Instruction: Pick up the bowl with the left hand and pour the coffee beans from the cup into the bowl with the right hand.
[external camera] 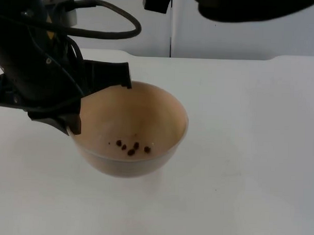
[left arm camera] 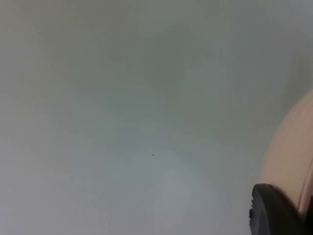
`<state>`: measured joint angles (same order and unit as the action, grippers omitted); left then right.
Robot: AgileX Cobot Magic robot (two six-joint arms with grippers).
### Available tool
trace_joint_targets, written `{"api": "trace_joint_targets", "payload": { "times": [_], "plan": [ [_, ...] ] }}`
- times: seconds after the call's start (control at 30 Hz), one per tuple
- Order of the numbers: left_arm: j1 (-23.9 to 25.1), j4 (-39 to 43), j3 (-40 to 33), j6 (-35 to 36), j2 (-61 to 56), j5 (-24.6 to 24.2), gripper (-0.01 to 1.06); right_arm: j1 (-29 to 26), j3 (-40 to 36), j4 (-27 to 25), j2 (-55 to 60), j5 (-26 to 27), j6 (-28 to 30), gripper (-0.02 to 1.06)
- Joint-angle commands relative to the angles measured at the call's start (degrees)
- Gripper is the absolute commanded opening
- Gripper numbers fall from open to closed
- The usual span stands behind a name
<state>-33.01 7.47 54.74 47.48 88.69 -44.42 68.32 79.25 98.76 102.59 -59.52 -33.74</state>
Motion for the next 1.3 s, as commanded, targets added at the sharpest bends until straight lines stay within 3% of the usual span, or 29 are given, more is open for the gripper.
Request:
{"api": "trace_joint_targets", "payload": {
  "times": [0.0,0.4,0.8,1.27],
  "plan": [
    [-0.3,-0.7,-0.2,0.5,-0.6,-0.1,0.0,0.4,-0.1,1.2,-0.6,-1.8,0.1,0.0],
    [-0.3,-1.0,-0.2,0.5,-0.6,-0.2,0.0,3.3,-0.1,1.2,-0.6,-7.4,0.1,0.0],
    [-0.3,-1.0,-0.2,0.5,-0.6,-0.2,0.0,4.2,-0.1,1.2,-0.6,-7.8,6.6,0.0],
    [-0.3,-1.1,-0.2,0.5,-0.6,-0.2,0.0,4.2,-0.1,1.2,-0.6,-5.9,6.4,0.0]
  ]
}}
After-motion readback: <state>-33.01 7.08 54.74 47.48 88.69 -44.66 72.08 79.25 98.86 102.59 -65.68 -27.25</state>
